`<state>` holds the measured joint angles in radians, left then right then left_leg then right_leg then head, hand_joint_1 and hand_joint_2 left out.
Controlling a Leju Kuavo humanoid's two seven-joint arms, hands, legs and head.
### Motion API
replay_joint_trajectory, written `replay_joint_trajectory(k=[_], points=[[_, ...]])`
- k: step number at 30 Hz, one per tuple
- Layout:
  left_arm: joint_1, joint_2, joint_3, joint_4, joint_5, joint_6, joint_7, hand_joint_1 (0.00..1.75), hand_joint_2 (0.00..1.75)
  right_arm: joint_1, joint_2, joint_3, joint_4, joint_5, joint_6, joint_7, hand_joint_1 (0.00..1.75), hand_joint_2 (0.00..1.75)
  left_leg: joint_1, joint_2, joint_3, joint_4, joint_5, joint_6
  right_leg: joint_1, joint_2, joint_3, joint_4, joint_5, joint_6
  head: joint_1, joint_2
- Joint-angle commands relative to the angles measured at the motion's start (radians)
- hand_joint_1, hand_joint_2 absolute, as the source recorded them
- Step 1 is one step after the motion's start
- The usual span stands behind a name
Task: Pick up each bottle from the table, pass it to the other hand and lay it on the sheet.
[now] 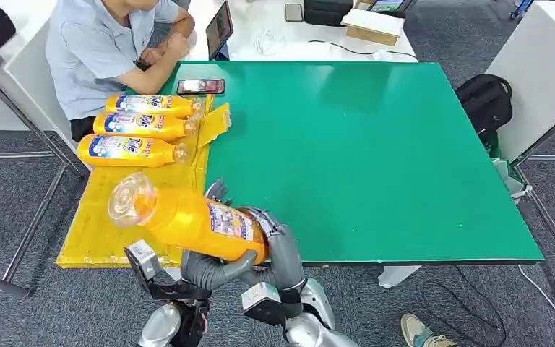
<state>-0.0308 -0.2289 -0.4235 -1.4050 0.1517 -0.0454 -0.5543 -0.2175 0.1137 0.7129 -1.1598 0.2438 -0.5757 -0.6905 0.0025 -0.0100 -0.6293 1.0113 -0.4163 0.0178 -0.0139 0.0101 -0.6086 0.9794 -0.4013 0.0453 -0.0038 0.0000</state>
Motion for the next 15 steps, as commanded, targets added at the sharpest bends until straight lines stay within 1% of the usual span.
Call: replay_joint_trajectory(k=[1, 2, 3, 4, 5, 6, 7, 8, 9, 10, 11, 12, 13, 14, 15], points=[[-0.05, 0.012, 0.032, -0.009, 0.09, -0.024, 0.035, 1.75, 1.75, 0.005, -0.006, 0.091, 0.218, 0.036, 0.08, -0.008, 0.0, 1.75, 0.001, -0.002, 0.007, -0.002, -0.002, -0.001, 0.001, -0.004, 0.008, -0.002, -0.002, -0.002, 0.0, 0.0], [-0.048, 0.014, 0.039, -0.012, 0.094, -0.027, 0.035, 1.75, 1.75, 0.004, -0.004, 0.099, 0.235, 0.031, 0.078, -0.008, 0.0, 1.75, 0.001, -0.002, 0.004, -0.002, -0.001, -0.001, 0.001, -0.003, 0.005, -0.002, -0.001, -0.001, 0.0, 0.0], [-0.039, 0.013, 0.054, -0.023, 0.104, -0.031, 0.03, 1.75, 1.75, 0.003, -0.009, 0.103, 0.265, 0.069, 0.083, -0.008, 0.0, 1.75, 0.001, -0.002, 0.006, -0.002, -0.002, -0.001, 0.001, -0.003, 0.008, -0.002, -0.002, -0.002, 0.0, 0.0], [-0.036, 0.013, 0.059, -0.025, 0.117, -0.039, 0.035, 1.75, 1.75, 0.012, -0.014, 0.098, 0.257, 0.065, 0.084, -0.008, 0.0, 1.75, 0.001, -0.001, 0.007, -0.002, -0.002, -0.001, 0.001, -0.003, 0.008, -0.002, -0.002, -0.002, 0.0, 0.0], [-0.033, 0.015, 0.062, -0.028, 0.119, -0.04, 0.037, 1.75, 1.75, 0.021, -0.022, 0.093, 0.246, 0.059, 0.085, -0.008, 0.0, 0.0, 0.0, 0.0, 0.005, -0.002, -0.001, -0.001, 0.001, -0.002, 0.006, -0.002, -0.001, -0.002, -0.001, 0.0], [-0.028, 0.011, 0.072, -0.03, 0.137, -0.048, 0.053, 1.75, 1.75, 0.031, -0.031, 0.081, 0.235, 0.062, 0.08, -0.008, 0.0, 0.0, 0.001, -0.001, 0.007, -0.002, -0.002, -0.001, 0.001, -0.002, 0.008, -0.002, -0.002, -0.002, 0.0, 0.0], [-0.028, 0.013, 0.081, -0.031, 0.146, -0.056, 0.059, 1.75, 1.75, 0.036, -0.043, 0.066, 0.23, 0.096, 0.057, -0.008, 0.0, 0.0, 0.001, -0.002, 0.005, -0.001, -0.001, -0.001, 0.001, -0.003, 0.006, -0.002, -0.002, -0.002, 0.0, 0.0], [-0.028, 0.013, 0.081, -0.031, 0.146, -0.056, 0.059, 1.75, 1.75, 0.036, -0.043, 0.066, 0.23, 0.096, 0.057, -0.008, 0.0, 0.0, 0.0, -0.003, 0.003, -0.002, 0.0, -0.001, 0.0, -0.004, 0.005, -0.001, -0.002, -0.001, -0.001, 0.0], [-0.031, 0.013, 0.097, -0.027, 0.162, -0.064, 0.063, 1.75, 1.75, 0.042, -0.065, 0.039, 0.21, 0.114, 0.036, -0.008, 0.0, 0.0, 0.0, -0.003, 0.005, -0.001, -0.001, -0.001, 0.001, -0.005, 0.006, -0.002, -0.003, -0.002, 0.0, 0.0], [-0.035, 0.012, 0.112, -0.022, 0.171, -0.066, 0.067, 1.75, 1.75, 0.048, -0.077, 0.009, 0.192, 0.126, 0.023, -0.008, 0.0, 0.0, 0.001, -0.004, 0.003, -0.001, 0.0, -0.001, 0.001, -0.005, 0.005, -0.002, -0.002, -0.001, 0.0, 0.0], [-0.037, 0.015, 0.117, -0.02, 0.174, -0.067, 0.068, 1.75, 1.75, 0.045, -0.085, 0.004, 0.187, 0.123, 0.031, -0.008, 0.0, 0.0, 0.001, -0.005, 0.006, -0.002, -0.001, -0.001, 0.001, -0.006, 0.008, -0.002, -0.003, -0.002, 0.0, 0.0], [-0.045, 0.016, 0.136, -0.005, 0.154, -0.036, 0.07, 1.75, 1.75, 0.054, -0.099, -0.032, 0.159, 0.13, 0.011, -0.008, 0.0, 0.0, 0.0, -0.003, 0.004, -0.002, -0.001, -0.001, 0.001, -0.005, 0.006, -0.002, -0.002, -0.001, 0.0, 0.0], [-0.058, 0.018, 0.155, 0.018, 0.133, -0.01, 0.064, 1.75, 1.75, 0.061, -0.108, -0.071, 0.131, 0.133, 0.007, -0.008, 0.0, 0.0, 0.0, -0.003, 0.006, -0.002, -0.001, -0.001, 0.001, -0.005, 0.007, -0.002, -0.003, -0.002, 0.0, 0.0], [-0.069, 0.025, 0.173, 0.038, 0.134, -0.01, 0.065, 1.75, 1.75, 0.059, -0.123, -0.092, 0.115, 0.129, 0.017, -0.008, 0.0, 0.0, 0.0, -0.004, 0.003, -0.001, 0.0, -0.001, 0.0, -0.005, 0.004, -0.002, -0.002, -0.001, 0.0, 0.0], [-0.081, 0.023, 0.192, 0.063, 0.131, -0.003, 0.065, 1.75, 1.75, 0.067, -0.127, -0.125, 0.091, 0.128, -0.005, -0.008, 0.0, 0.0, 0.0, -0.004, 0.002, -0.001, 0.0, 0.0, 0.0, -0.005, 0.003, -0.001, -0.001, -0.001, 0.0, 0.0]])
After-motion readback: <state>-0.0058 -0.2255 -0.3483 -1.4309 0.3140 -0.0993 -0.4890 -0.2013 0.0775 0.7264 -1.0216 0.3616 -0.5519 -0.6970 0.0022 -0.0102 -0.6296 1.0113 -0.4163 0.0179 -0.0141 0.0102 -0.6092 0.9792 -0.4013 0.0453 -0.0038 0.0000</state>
